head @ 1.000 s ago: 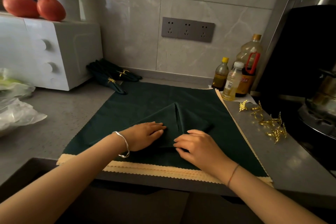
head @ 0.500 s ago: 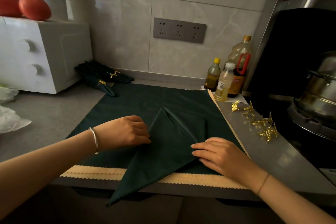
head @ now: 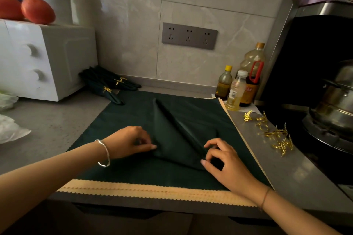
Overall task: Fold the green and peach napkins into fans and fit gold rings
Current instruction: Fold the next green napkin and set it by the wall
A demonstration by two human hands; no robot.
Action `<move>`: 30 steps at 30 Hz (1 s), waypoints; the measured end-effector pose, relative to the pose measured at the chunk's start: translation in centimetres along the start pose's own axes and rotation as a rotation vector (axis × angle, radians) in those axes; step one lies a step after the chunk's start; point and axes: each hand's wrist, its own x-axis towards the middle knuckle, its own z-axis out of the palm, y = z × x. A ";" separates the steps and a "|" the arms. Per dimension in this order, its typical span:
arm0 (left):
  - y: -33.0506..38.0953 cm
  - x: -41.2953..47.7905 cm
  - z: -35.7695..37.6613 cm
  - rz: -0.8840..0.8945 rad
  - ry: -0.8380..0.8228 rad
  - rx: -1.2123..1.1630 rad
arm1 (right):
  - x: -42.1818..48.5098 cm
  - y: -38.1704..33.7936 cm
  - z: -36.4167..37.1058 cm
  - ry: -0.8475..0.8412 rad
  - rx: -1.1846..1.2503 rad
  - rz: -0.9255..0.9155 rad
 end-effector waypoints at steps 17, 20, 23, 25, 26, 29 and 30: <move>2.1 5.6 1.6 -0.447 0.094 -0.294 | 10.0 6.1 -0.1 -0.029 0.159 0.427; 2.3 7.1 1.8 -0.470 0.183 -0.291 | 8.3 5.8 -1.3 -0.007 0.218 0.408; 2.4 9.0 2.0 -0.457 0.233 -0.351 | 5.9 4.7 -2.3 -0.010 0.389 0.404; 2.7 10.0 2.4 -0.443 0.230 -0.381 | 4.5 4.2 -2.8 -0.021 0.476 0.419; 2.8 10.3 2.6 -0.442 0.234 -0.381 | 4.0 4.1 -2.8 -0.026 0.488 0.427; 3.0 10.5 3.3 -0.473 0.278 -0.363 | 4.0 4.4 -2.5 -0.004 0.385 0.431; 3.0 10.4 3.5 -0.492 0.288 -0.354 | 4.3 4.6 -2.2 0.022 0.351 0.435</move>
